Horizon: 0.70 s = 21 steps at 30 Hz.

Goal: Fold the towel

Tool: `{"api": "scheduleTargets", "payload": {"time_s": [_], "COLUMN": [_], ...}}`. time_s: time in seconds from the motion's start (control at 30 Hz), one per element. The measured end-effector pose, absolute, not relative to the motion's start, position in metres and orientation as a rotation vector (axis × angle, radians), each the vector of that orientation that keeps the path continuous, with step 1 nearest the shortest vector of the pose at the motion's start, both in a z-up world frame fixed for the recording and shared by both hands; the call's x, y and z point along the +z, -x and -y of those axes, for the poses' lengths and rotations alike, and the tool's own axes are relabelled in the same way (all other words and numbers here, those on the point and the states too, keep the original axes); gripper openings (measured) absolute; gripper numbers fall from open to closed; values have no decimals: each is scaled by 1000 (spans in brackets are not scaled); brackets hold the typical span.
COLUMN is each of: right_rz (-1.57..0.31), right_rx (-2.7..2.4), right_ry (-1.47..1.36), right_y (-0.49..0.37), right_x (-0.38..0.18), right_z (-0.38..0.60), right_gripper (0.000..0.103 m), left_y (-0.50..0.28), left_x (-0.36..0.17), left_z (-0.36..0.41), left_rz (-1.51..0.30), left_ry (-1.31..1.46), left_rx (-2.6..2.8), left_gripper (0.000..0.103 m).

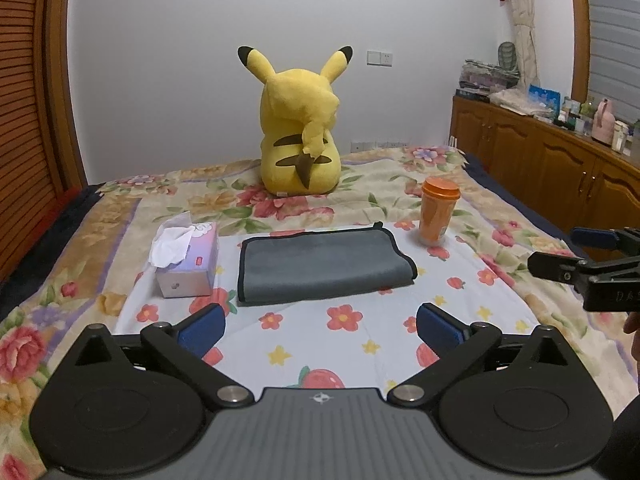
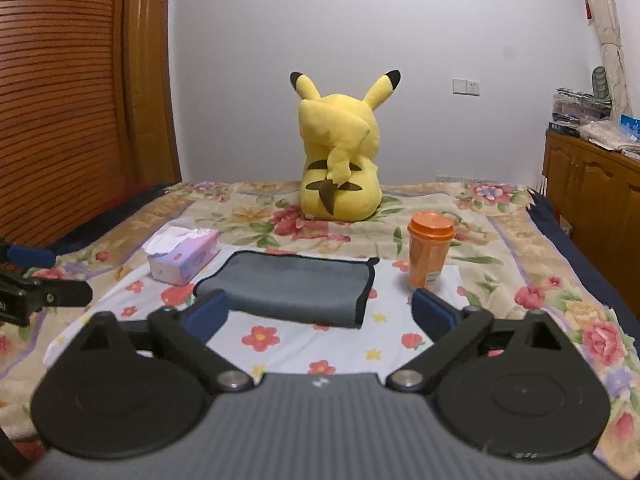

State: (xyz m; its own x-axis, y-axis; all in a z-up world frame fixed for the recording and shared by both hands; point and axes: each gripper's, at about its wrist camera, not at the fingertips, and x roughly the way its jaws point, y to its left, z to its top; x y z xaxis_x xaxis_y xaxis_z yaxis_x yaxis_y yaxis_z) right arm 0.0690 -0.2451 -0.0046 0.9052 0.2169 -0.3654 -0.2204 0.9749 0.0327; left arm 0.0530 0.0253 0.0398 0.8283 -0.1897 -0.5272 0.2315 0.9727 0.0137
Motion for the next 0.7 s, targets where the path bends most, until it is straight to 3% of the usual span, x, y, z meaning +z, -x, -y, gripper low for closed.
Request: {"api": "scheduleTargets", "payload": {"time_s": [0.1,0.7], "right_rz": [-382,-427], "right_rx": [224,220], "right_ry": [13,-11], "right_y": [-66,-46], "right_x": [-11,-38], "right_z": [243,237], "right_gripper": [103,103], "left_y": [-49,-32], "left_x": [35,0], "left_z": [-22,-11], "left_rz": [-554,-587], "left_ry": [-89,-76], "left_rx": [-238,-192], "left_gripper": [103,103]}}
